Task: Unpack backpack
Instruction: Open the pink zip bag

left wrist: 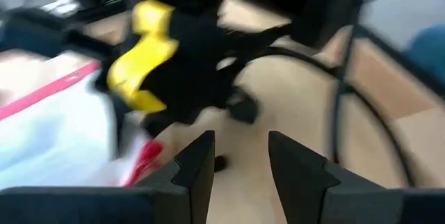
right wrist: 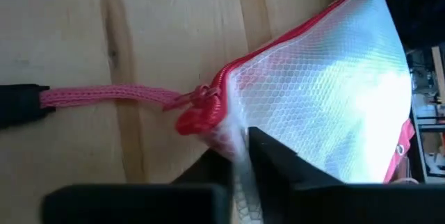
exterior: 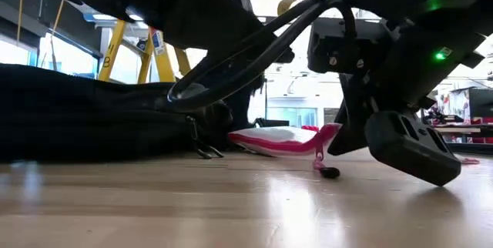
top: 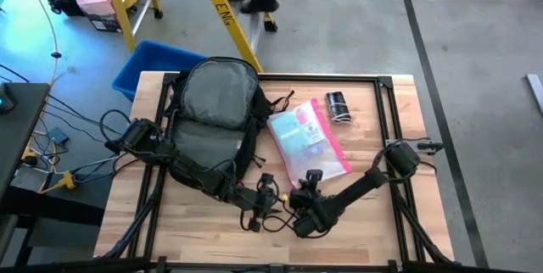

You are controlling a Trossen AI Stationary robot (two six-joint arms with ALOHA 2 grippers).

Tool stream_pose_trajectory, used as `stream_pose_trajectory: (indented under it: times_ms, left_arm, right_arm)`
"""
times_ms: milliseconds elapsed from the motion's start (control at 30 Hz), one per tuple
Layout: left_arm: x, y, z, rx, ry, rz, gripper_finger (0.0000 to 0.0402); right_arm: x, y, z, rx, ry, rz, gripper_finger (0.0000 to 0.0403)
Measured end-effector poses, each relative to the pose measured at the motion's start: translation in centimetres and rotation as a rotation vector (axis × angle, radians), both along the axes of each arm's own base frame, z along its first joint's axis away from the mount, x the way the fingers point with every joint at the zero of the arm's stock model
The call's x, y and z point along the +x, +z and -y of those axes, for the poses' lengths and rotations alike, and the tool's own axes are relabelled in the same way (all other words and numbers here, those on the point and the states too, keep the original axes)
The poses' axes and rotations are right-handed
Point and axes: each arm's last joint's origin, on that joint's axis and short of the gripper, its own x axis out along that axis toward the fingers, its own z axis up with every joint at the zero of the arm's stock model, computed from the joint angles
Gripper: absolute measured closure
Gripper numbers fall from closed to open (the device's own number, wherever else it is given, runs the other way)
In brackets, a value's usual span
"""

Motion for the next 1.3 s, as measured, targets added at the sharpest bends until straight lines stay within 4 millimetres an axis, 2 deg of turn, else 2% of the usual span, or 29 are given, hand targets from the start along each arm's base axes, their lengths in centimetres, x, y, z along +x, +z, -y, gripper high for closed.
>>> stream_pose_trajectory:
  times_ms: [133,267,433,633,867,1167,1300]
  left_arm:
    - [0.0,-0.4,-0.7,-0.036,0.088,-0.038,0.0286]
    - [0.4,-0.4,-1.3,-0.101,0.043,-0.063,0.0286]
    - [0.5,-0.4,-1.8,-0.101,0.057,-0.061,0.0286]
    - [0.7,-0.2,-1.9,-0.111,0.099,-0.026,0.0286]
    - [1.5,0.1,-3.5,-0.179,0.157,0.003,0.0286]
    - [2.0,0.0,-4.7,-0.226,0.199,0.016,0.0288]
    - [2.4,0.3,-5.3,-0.232,0.218,0.054,0.0308]
  right_arm:
    - [0.1,0.8,-1.0,-0.026,-0.01,0.067,0.0401]
    - [-0.1,1.6,-2.0,-0.027,-0.009,0.117,0.0402]
    - [-0.5,2.9,-2.7,-0.085,-0.03,0.188,0.0403]
    - [-0.4,4.2,-2.9,-0.121,-0.045,0.24,0.0403]
    - [0.2,5.2,-3.3,-0.131,-0.022,0.251,0.0403]
    - [0.3,5.5,-3.3,-0.151,-0.012,0.262,0.0403]
    - [0.4,5.7,-3.3,-0.153,-0.006,0.266,0.0403]
